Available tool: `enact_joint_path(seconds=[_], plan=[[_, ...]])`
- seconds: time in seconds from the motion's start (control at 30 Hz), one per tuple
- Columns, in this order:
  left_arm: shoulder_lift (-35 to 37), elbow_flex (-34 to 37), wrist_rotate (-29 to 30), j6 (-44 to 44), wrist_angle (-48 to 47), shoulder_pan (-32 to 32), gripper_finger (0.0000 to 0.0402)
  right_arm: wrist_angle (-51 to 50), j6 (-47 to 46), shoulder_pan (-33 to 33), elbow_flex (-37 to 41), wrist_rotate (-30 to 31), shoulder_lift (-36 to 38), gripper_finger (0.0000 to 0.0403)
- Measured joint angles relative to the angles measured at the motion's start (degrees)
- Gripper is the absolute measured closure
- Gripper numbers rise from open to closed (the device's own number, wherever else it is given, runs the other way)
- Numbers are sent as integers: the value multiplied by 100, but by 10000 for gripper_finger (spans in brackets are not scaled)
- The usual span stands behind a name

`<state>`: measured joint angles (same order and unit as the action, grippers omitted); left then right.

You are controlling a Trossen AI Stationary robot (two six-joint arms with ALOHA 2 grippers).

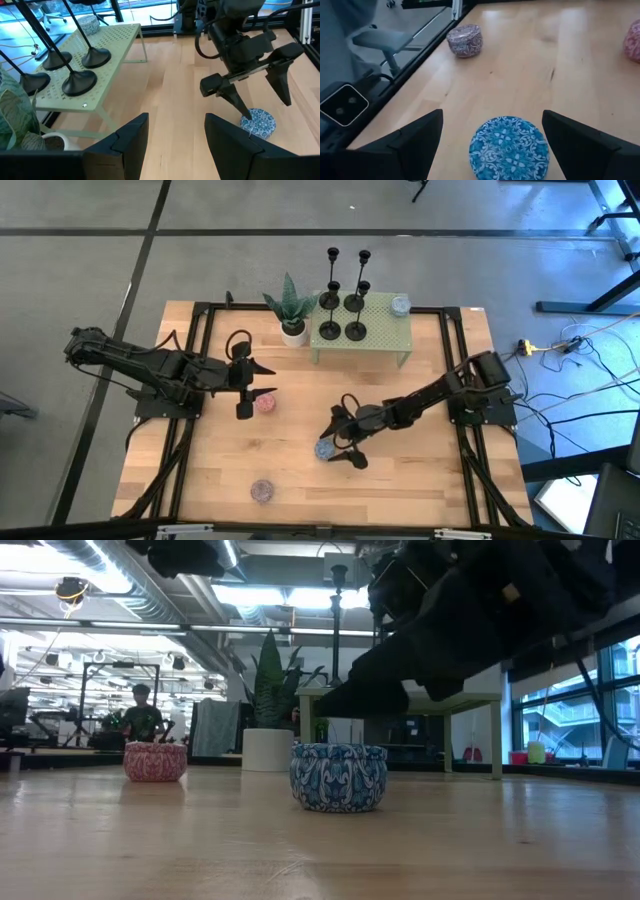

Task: Pick & Place candle stick holders
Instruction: Align the blue scented candle with the other light blue scented candle on the shelf

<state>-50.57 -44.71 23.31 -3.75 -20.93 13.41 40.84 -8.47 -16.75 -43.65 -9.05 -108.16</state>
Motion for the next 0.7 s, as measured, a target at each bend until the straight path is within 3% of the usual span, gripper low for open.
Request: enact_joint_path(seconds=[0.33, 0.7], plan=[[0, 0, -265, 0, -83, -2, 211, -329, 571, -46, -7, 582, -48, 59], [-15, 31, -254, -2, -170, -2, 215, -317, 443, -175, -9, 603, -314, 59]])
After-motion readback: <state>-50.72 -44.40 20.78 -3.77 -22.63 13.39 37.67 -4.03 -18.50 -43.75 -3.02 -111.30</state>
